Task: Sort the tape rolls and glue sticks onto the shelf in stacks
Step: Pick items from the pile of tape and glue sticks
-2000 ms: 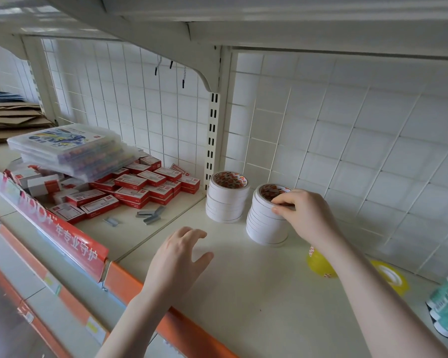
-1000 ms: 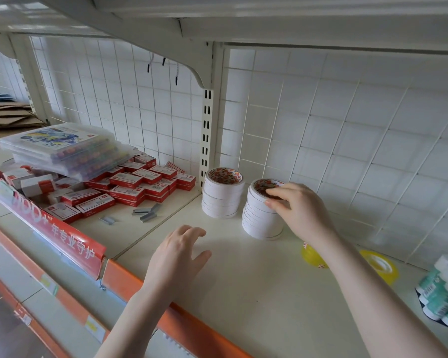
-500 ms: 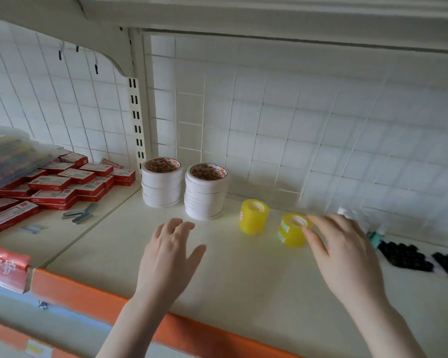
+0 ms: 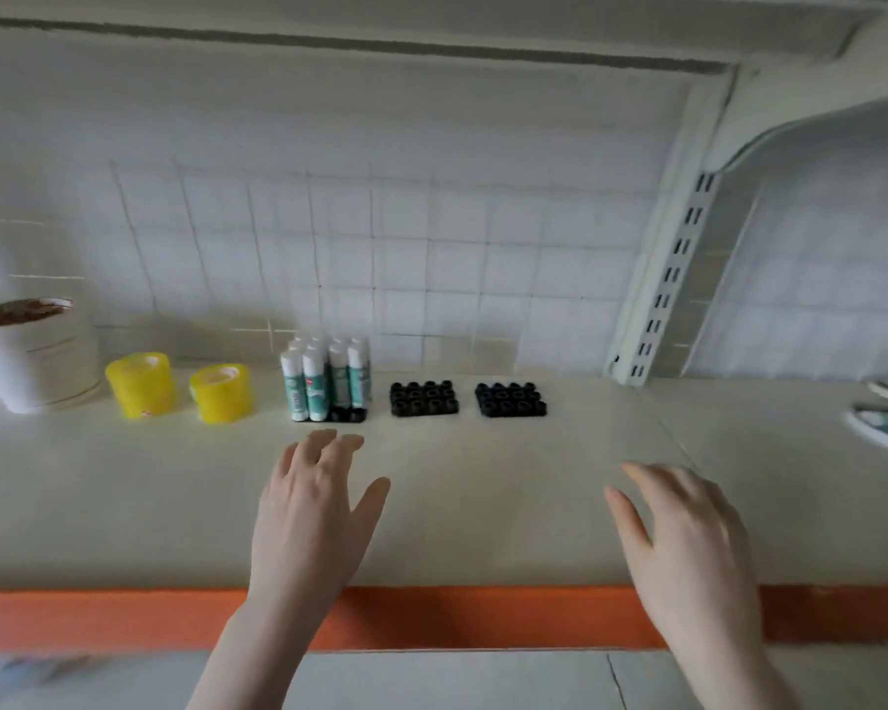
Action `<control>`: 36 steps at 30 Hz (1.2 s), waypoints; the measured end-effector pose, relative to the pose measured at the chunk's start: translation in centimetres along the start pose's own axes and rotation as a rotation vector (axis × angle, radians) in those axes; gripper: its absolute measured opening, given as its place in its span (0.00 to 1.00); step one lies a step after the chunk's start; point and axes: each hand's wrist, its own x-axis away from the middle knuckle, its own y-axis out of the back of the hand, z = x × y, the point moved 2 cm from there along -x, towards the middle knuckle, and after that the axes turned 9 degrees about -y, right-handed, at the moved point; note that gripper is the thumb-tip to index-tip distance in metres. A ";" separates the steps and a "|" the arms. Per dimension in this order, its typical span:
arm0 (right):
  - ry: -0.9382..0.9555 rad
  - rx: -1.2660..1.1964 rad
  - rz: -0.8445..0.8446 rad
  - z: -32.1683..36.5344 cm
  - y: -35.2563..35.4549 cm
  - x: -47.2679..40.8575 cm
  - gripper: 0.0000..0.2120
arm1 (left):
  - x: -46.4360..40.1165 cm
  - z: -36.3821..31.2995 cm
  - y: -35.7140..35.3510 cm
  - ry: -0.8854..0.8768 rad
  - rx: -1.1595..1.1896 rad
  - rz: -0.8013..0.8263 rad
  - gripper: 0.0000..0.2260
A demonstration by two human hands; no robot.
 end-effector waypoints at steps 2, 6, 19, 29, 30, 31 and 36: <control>-0.011 -0.004 -0.006 -5.1 1.5 -0.9 0.10 | 0.2 -5.3 -2.3 0.005 0.024 -0.011 0.18; -0.051 0.028 0.002 -13.1 4.6 -2.5 0.11 | 0.4 -14.1 -5.6 -0.028 0.080 0.040 0.19; -0.184 0.154 -0.086 -26.4 8.2 -4.1 0.12 | -1.8 -27.0 -12.3 -0.209 0.172 0.131 0.20; -0.195 0.103 -0.165 -39.4 12.9 -7.4 0.07 | -2.7 -40.2 -18.5 -0.289 0.193 0.127 0.18; -0.178 0.095 -0.168 -41.3 13.3 -7.9 0.07 | -2.5 -41.8 -19.3 -0.277 0.190 0.121 0.18; -0.164 0.090 -0.166 -43.2 13.6 -8.5 0.08 | -2.2 -43.6 -20.2 -0.262 0.188 0.117 0.18; -0.114 0.074 -0.113 -51.5 15.1 -11.4 0.11 | -1.2 -52.1 -24.0 -0.267 0.179 0.131 0.18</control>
